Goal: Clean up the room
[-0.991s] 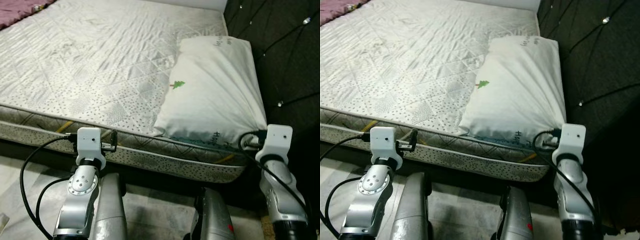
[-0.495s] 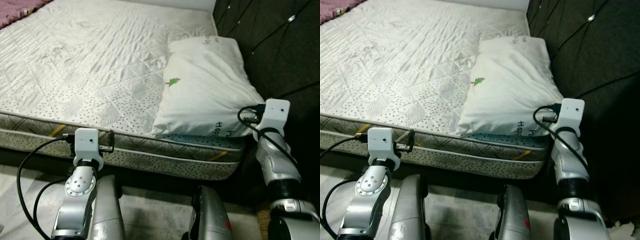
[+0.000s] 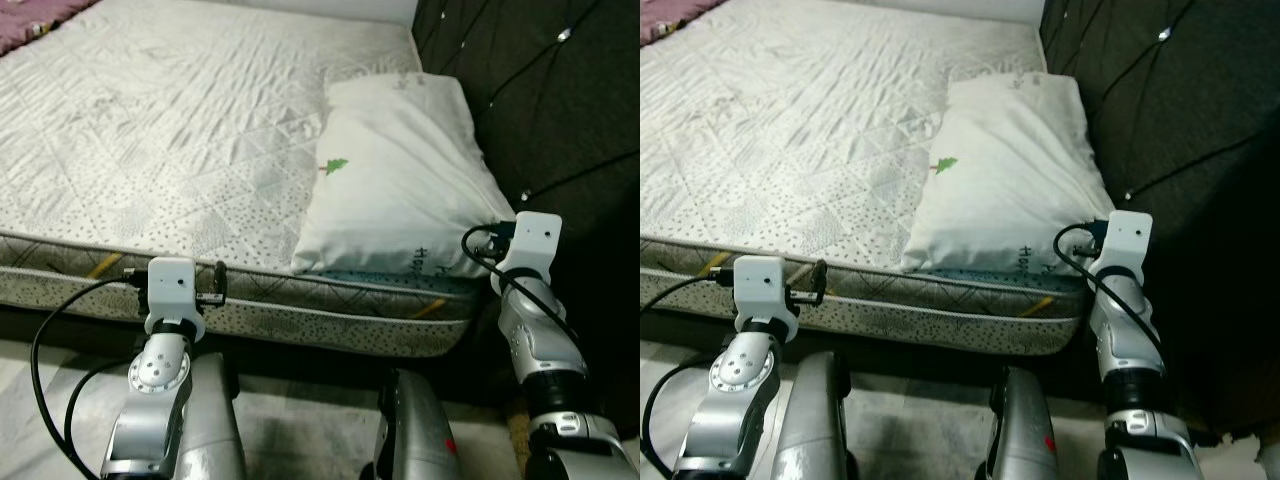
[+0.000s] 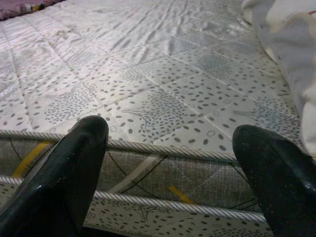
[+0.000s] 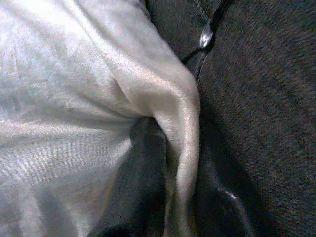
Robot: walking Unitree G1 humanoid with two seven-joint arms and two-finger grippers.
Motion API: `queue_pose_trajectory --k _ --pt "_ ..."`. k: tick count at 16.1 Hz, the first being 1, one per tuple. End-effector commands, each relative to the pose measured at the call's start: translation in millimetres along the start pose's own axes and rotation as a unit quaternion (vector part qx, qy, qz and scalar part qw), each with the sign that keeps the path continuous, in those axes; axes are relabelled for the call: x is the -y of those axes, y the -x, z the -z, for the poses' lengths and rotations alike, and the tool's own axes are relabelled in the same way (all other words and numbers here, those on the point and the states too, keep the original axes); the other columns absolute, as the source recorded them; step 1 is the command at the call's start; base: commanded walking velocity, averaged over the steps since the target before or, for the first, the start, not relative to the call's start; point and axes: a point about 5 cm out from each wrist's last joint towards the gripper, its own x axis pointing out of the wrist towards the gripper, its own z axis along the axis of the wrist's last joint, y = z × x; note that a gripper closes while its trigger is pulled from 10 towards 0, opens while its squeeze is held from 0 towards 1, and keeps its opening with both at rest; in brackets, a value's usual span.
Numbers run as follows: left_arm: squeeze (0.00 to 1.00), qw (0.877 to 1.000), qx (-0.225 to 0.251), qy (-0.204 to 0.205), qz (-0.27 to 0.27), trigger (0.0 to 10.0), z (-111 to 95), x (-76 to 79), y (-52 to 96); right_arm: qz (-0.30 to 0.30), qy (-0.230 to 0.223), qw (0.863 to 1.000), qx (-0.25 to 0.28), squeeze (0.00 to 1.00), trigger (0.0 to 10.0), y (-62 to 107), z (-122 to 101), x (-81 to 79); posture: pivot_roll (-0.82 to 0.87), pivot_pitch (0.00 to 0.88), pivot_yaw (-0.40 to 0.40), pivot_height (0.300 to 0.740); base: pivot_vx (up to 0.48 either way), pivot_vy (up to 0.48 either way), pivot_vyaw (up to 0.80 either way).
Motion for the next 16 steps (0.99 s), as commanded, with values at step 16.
queue_pose_trajectory --k 16 --pt "0.00 1.000 -0.001 -0.003 0.003 10.0 -1.7 5.0 -2.4 -0.029 0.097 0.978 0.184 1.00 10.0 28.8 -64.4 -20.7 0.10 0.000 -0.071 0.512 0.000 0.000 0.00"
